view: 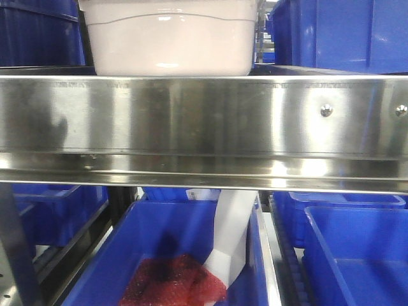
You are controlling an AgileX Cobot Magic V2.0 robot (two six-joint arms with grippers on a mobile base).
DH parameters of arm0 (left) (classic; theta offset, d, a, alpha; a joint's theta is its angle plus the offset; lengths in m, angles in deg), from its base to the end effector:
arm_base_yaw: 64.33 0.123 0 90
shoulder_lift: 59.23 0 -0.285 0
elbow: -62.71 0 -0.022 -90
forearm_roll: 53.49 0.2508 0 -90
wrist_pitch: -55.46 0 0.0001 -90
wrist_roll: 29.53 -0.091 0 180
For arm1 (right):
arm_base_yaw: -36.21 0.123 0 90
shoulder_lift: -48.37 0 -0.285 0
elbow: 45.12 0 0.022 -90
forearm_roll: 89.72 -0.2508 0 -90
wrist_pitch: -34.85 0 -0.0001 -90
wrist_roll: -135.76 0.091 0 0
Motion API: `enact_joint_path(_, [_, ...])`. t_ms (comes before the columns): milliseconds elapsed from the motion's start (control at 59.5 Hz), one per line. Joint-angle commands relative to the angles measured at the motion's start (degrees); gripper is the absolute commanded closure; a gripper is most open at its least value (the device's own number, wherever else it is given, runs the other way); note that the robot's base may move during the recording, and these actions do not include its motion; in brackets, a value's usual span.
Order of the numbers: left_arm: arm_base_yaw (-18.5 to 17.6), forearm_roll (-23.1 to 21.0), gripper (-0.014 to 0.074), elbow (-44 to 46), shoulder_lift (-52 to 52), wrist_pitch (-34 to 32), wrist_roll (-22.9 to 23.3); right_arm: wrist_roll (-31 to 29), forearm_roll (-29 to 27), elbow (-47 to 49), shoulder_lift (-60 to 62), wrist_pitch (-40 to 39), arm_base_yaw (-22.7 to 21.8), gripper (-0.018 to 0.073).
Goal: Grab white bin and place on right shelf
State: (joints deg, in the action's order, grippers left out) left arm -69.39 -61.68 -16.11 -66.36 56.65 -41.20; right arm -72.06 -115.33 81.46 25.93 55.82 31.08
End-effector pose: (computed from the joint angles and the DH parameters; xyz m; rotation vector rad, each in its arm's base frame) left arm 0.0565 -0.0053 0.2025 0.1156 1.5163 -0.0243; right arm 0.0650 0.0083 0.3066 -0.0974 1.6529 0.0114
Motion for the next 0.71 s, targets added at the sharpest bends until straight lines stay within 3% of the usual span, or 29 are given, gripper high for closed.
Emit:
enact_joint_path(0, [-0.23, -0.2, 0.0722, -0.52, 0.82, -5.22, 0.27, 13.31, 11.6, -0.52, -0.35, -6.62, -0.35, 0.0491])
enact_joint_path(84, [-0.23, -0.2, 0.0722, -0.52, 0.82, -5.22, 0.27, 22.37, 20.06, -3.5, 0.59, -9.54, -0.3, 0.0491])
enact_joint_path(151, [-0.23, -0.2, 0.0722, -0.52, 0.82, -5.22, 0.27, 24.39, 22.39, -6.72, 2.13, -12.71, -0.24, 0.0491])
enact_joint_path(454, [-0.23, -0.2, 0.0722, -0.52, 0.82, -5.22, 0.27, 24.51, 22.7, -22.31, 16.68, -20.97, 0.83, 0.0491])
enact_joint_path(572, [-0.23, -0.2, 0.0722, -0.52, 0.71, -5.22, 0.27, 26.51, 22.39, -25.47, 16.37, -24.76, 0.97, 0.0491])
enact_joint_path(689, [-0.23, -0.2, 0.0722, -0.52, 0.71, -5.22, 0.27, 26.67, 22.25, -25.31, 16.37, -23.69, 0.97, 0.0491])
